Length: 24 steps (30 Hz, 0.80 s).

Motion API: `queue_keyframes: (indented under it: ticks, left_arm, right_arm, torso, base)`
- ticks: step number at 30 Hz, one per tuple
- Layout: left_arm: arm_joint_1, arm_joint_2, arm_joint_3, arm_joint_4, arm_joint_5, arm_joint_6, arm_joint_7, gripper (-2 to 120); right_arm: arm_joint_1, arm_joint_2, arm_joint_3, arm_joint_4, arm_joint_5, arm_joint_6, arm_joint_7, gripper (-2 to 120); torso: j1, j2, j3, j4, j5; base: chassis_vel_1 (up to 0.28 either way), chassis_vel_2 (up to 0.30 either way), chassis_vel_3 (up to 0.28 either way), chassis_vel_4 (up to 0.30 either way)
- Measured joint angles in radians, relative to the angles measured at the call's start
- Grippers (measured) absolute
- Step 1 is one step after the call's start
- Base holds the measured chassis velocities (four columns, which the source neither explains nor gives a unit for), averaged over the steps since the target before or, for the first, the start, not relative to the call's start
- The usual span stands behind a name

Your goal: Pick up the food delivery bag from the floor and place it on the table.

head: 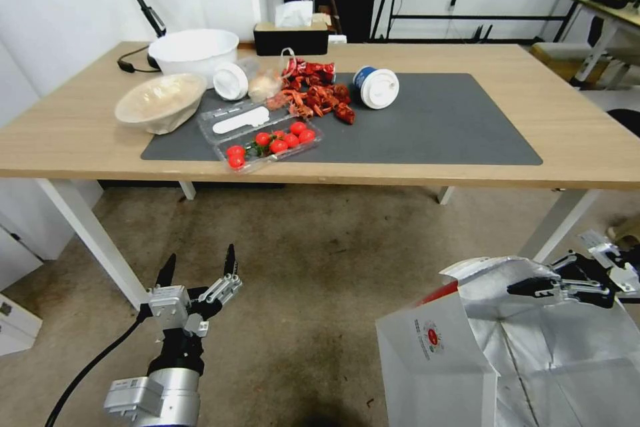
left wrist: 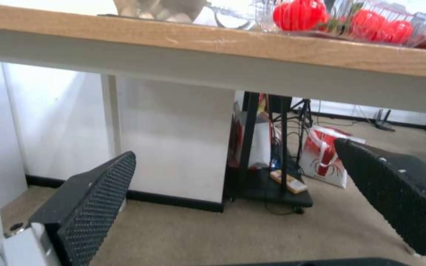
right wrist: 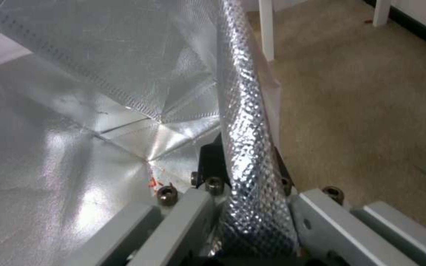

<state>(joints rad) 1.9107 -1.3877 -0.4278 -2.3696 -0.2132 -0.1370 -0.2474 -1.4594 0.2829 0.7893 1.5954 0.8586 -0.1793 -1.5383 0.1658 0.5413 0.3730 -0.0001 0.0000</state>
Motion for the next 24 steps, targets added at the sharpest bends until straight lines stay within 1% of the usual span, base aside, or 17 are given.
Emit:
queue_keyframes:
  ticks: [24]
  left_arm:
    - [0.013, -0.004, 0.0, -0.015, 0.007, 0.001, -0.002, 100]
  right_arm:
    - [0.001, -0.002, 0.005, 0.001, 0.01, -0.003, 0.0, 0]
  torso:
    - [0.038, 0.097, 0.059, 0.0, 0.0]
  base:
    - [0.0, 0.0, 0.0, 0.0]
